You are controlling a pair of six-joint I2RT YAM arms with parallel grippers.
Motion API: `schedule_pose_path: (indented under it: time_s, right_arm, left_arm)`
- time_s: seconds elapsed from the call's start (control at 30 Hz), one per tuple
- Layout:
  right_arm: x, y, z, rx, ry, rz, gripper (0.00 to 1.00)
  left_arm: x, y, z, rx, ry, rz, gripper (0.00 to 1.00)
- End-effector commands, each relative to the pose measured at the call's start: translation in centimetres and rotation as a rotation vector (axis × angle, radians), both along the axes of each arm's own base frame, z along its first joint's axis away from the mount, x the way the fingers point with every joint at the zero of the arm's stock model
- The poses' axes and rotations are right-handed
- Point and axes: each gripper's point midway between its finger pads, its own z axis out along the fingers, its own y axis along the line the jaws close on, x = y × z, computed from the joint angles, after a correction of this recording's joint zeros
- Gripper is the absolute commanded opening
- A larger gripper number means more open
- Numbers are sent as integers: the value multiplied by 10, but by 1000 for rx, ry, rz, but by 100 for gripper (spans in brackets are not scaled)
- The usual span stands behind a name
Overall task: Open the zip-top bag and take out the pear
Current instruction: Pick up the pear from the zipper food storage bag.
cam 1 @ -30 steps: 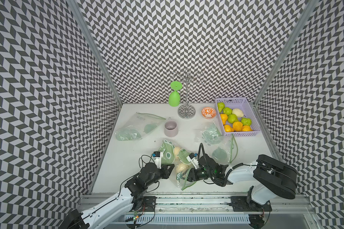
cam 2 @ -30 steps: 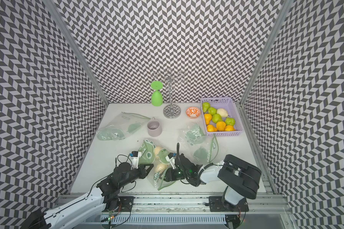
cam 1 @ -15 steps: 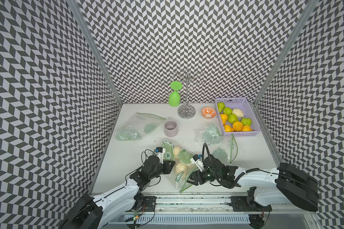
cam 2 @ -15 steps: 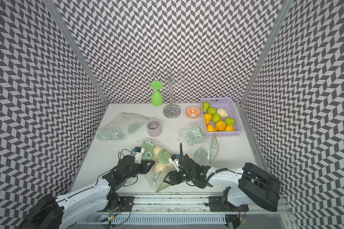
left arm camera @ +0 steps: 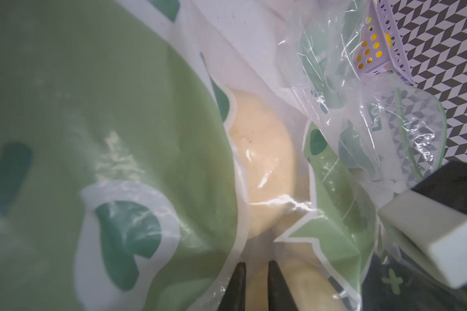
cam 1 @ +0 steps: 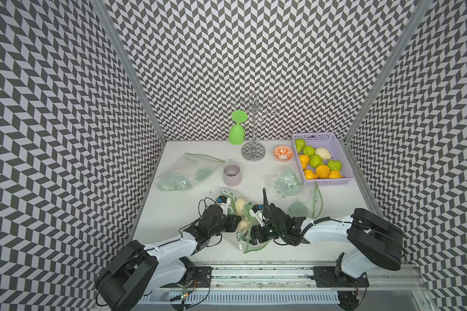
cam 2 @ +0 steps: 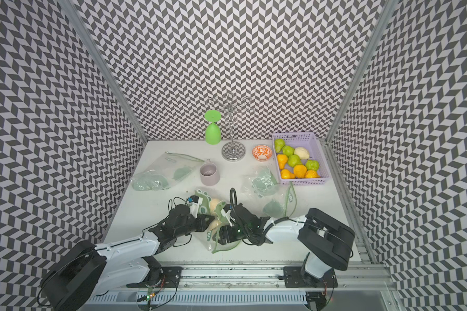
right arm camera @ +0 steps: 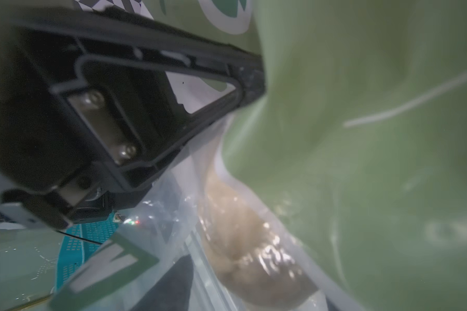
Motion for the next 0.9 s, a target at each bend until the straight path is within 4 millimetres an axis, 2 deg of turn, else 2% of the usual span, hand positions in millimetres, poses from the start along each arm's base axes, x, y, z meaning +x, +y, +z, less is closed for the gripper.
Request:
schedule_pose_path:
  time_s: [0.0, 0.27, 0.4, 0.47, 0.7, 0.87]
  right_arm:
    - [19, 6, 8, 19, -64, -41, 80]
    - [37, 12, 5, 29, -54, -108, 81]
    - [31, 13, 10, 39, -41, -81, 60]
    - [27, 6, 13, 30, -40, -80, 56]
    - [9, -23, 33, -10, -62, -43, 54]
    - [5, -48, 50, -24, -82, -35, 54]
  left_arm:
    - [4, -12, 5, -4, -37, -62, 16]
    - [-8, -27, -9, -15, -7, -140, 12]
    - [-7, -17, -10, -11, -11, -108, 12]
    - [-3, -9, -8, -12, -16, -79, 13]
    - [12, 13, -1, -6, -34, 13, 13]
    - [20, 13, 11, -26, -55, 26, 13]
